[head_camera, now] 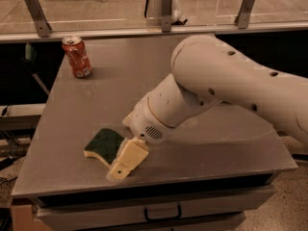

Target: Pick sponge

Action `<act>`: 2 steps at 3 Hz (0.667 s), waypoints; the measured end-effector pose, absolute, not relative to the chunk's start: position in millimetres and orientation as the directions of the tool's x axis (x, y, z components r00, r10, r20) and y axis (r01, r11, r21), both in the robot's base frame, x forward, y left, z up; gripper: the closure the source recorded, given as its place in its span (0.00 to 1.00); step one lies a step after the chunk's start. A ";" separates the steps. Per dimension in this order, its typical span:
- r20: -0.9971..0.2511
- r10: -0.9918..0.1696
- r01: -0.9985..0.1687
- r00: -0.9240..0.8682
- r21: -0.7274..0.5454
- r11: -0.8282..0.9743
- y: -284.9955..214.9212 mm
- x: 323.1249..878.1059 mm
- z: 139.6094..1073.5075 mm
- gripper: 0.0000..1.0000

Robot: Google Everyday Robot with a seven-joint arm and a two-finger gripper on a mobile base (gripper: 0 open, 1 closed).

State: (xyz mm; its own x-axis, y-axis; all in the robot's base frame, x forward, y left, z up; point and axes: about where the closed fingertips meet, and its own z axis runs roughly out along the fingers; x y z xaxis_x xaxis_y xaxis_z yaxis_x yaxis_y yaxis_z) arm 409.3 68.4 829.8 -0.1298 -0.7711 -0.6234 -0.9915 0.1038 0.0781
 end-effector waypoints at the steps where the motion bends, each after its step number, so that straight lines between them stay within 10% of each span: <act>1: -0.637 -0.760 -0.992 -0.129 0.083 0.099 70.8 410.0 825.0 0.41; 2: -0.643 -0.755 -0.991 -0.131 0.077 0.106 67.3 414.0 827.0 0.64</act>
Offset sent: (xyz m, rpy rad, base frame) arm 0.0364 -0.0241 0.0176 0.0707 -0.0497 -0.0613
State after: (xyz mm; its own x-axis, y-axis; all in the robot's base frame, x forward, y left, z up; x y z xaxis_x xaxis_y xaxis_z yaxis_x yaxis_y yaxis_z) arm 414.0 67.3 827.0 -0.1307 -0.7550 -0.6425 -0.9914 0.1058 0.0773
